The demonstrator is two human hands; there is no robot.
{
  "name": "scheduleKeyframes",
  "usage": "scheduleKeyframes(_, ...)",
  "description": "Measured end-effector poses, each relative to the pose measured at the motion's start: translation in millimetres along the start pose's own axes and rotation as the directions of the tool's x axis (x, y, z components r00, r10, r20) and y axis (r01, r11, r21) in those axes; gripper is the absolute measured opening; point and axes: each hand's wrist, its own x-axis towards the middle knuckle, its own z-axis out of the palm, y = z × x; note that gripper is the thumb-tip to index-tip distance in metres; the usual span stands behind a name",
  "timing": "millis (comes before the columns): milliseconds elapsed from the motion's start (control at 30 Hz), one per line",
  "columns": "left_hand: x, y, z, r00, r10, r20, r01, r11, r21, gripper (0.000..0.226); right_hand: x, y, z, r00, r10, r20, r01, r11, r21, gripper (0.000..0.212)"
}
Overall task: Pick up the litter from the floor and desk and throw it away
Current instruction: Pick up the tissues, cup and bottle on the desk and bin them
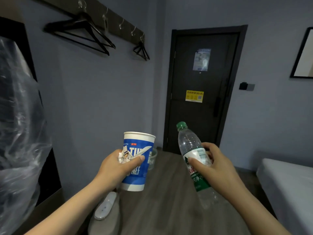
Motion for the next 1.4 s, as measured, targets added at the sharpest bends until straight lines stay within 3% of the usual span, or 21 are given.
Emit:
scheduleKeyframes(233,142,-40,-12,0.999,-0.023,0.023,0.024,1.0,-0.011,0.032,128,21,72,0.999,0.017,0.037,-0.017,1.0,-0.023,0.054)
scheduleKeyframes(567,312,-95,6,0.992,-0.106,0.072,0.107,0.994,-0.015,0.064,284,75,143,0.995,0.07,0.068,-0.068,0.997,-0.038,0.05)
scheduleKeyframes(1067,564,-169,87,0.977,-0.207,-0.06,0.213,0.969,0.124,0.034,564,207,215,0.969,0.074,0.236,-0.086,0.996,0.039,0.054)
scheduleKeyframes(1300,661,-217,107,0.956,-0.287,-0.067,0.294,0.942,0.164,0.028,663,256,270,0.946,0.12,0.301,-0.133,0.991,0.025,0.052)
scheduleKeyframes(1400,707,-237,112,0.953,-0.3,-0.035,0.301,0.941,0.154,0.036,703,273,298,0.939,0.149,0.31,-0.161,0.987,0.012,0.054)
